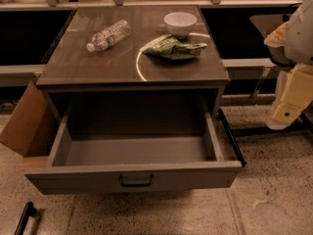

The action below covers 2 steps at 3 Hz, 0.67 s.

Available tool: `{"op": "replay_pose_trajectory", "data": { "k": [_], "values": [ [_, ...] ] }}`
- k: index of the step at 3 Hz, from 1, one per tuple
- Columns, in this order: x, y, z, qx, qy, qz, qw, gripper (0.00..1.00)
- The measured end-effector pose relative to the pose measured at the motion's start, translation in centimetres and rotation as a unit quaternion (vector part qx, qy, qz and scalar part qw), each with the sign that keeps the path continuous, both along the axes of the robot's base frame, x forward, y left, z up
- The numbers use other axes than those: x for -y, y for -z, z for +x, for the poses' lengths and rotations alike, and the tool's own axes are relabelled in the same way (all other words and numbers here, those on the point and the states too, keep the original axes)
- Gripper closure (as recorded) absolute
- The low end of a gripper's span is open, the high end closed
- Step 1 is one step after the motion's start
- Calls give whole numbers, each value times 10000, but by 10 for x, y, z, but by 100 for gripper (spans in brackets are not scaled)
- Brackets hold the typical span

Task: Place green jalapeno chip bag into top drawer

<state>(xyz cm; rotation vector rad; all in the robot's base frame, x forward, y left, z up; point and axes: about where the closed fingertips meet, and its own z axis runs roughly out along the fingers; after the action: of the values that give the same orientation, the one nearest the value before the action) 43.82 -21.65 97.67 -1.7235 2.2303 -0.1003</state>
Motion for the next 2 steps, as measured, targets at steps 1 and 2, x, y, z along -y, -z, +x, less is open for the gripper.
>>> {"op": "replay_pose_trajectory", "data": {
  "k": [1, 2],
  "values": [
    [0, 0, 0, 1, 0, 1, 10000, 0],
    [-7, 4, 22, 207, -50, 249, 9995, 0]
  ]
}}
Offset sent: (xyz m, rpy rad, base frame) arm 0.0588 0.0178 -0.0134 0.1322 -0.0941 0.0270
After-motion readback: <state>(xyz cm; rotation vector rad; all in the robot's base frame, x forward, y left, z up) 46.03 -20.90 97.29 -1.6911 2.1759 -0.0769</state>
